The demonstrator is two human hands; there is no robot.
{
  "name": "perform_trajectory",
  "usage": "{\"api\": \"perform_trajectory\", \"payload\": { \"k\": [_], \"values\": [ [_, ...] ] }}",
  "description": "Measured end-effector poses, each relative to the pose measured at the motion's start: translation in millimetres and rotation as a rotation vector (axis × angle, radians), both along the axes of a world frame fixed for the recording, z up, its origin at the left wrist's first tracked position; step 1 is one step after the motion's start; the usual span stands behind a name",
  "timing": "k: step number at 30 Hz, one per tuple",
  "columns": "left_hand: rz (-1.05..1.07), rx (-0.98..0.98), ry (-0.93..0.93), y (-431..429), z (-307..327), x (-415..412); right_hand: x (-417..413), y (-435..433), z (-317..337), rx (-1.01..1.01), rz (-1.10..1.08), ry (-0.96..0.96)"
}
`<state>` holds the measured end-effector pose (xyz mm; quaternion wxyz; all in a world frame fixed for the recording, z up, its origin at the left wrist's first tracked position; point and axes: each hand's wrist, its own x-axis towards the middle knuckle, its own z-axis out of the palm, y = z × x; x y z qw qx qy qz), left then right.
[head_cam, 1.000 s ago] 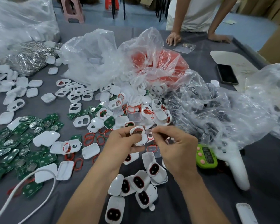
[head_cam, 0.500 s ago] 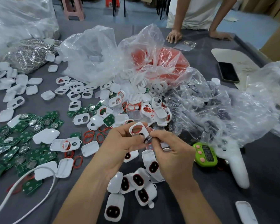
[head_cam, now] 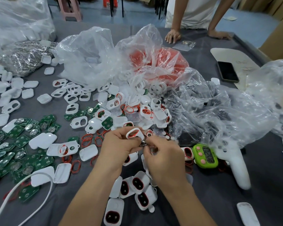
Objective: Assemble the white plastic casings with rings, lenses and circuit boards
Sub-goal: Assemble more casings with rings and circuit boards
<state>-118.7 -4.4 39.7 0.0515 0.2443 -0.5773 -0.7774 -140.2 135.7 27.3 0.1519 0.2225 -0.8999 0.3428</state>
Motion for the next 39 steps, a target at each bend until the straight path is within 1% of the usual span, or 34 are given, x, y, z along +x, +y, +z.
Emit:
{"api": "perform_trajectory", "payload": {
  "k": [2,5,7,9,11,13,15,16,19,21,24,26,28,32,34,37,39],
  "values": [
    [0.041,-0.088,-0.038,3,-1,-2,1,-3,0,0.036,-0.037,0.002],
    [0.023,-0.15,-0.035,3,0,-3,3,-3,-2,-0.067,-0.016,0.101],
    [0.002,-0.114,-0.022,3,3,-2,4,0,-4,-0.096,0.036,0.164],
    [-0.018,0.0,-0.014,1,4,-1,1,3,-4,-0.1,0.054,0.128],
    [0.003,0.141,-0.027,-2,3,-1,-2,5,2,-0.202,-0.011,-0.042],
    [0.051,0.167,-0.052,-4,2,-1,-7,7,9,-0.425,-0.086,-0.3],
    [0.049,0.108,-0.06,-5,3,0,-12,9,15,-0.645,-0.07,-0.529],
    [0.033,0.073,-0.062,-4,4,0,-12,9,17,-0.72,-0.039,-0.607],
    [-0.017,-0.087,-0.08,2,7,0,-12,5,21,-0.815,0.033,-0.723],
    [-0.044,-0.188,-0.098,5,6,0,-14,1,21,-0.818,0.027,-0.738],
    [-0.061,-0.221,-0.116,8,6,0,-16,-5,21,-0.774,-0.046,-0.664],
    [-0.049,-0.196,-0.122,10,6,0,-18,-8,19,-0.764,-0.119,-0.62],
    [-0.04,-0.126,-0.119,10,6,1,-19,-9,19,-0.76,-0.152,-0.594],
    [-0.03,0.005,-0.13,11,7,3,-20,-11,23,-0.728,-0.134,-0.536],
    [-0.026,0.01,-0.122,13,7,4,-19,-13,26,-0.724,-0.139,-0.536],
    [-0.055,-0.069,-0.063,15,5,6,-15,-16,30,-0.597,-0.141,-0.443],
    [-0.071,-0.117,-0.012,17,4,8,-13,-18,33,-0.504,-0.132,-0.412]
  ]
}}
